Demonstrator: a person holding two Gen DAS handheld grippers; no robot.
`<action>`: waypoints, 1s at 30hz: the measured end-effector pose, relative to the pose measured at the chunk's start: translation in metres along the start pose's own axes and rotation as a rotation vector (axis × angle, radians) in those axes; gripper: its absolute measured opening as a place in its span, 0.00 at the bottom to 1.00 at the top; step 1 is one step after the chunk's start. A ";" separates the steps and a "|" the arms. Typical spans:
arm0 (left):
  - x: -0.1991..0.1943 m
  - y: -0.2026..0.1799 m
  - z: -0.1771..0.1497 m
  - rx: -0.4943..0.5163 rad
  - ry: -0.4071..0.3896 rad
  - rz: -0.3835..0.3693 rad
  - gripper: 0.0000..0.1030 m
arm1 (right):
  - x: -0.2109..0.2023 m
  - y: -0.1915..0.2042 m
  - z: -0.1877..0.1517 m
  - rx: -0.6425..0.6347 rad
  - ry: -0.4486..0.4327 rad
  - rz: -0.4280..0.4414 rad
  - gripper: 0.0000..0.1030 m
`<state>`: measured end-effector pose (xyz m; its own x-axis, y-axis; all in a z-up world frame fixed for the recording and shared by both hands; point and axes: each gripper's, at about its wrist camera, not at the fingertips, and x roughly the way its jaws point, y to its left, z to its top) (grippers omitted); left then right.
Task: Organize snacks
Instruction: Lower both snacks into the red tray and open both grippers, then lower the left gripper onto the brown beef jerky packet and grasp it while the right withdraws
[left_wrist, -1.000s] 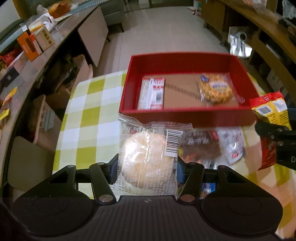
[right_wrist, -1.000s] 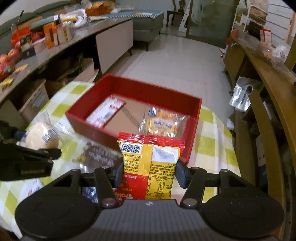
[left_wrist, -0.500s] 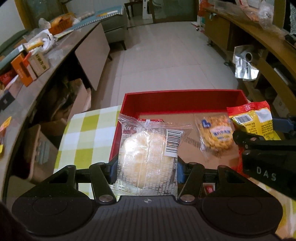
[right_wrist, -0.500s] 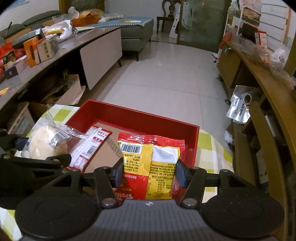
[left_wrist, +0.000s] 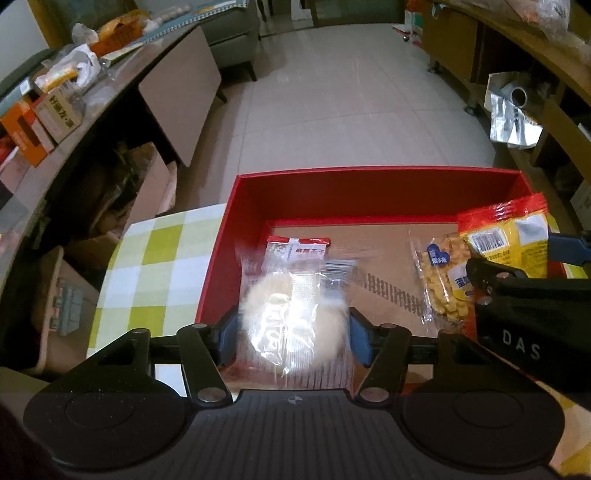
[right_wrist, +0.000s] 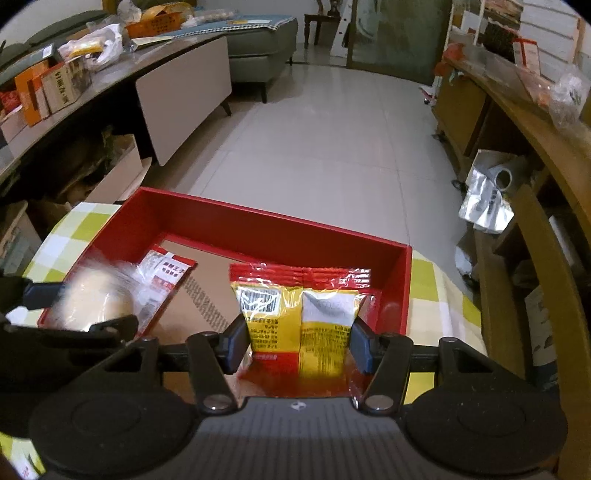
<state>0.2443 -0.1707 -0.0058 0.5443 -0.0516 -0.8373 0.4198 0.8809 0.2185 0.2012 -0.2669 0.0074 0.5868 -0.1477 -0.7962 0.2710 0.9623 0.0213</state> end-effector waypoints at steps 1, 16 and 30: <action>0.000 -0.001 0.000 0.006 -0.004 0.007 0.68 | -0.001 0.000 0.000 -0.002 -0.002 -0.001 0.66; -0.030 0.003 -0.032 0.082 -0.023 -0.044 0.79 | -0.042 0.004 -0.010 -0.047 -0.025 -0.030 0.73; -0.007 -0.001 -0.059 0.015 0.148 -0.199 0.86 | -0.066 -0.004 -0.050 -0.072 0.026 -0.042 0.73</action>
<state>0.1971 -0.1437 -0.0294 0.3380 -0.1530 -0.9286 0.5198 0.8529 0.0486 0.1229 -0.2492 0.0296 0.5557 -0.1832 -0.8110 0.2388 0.9695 -0.0555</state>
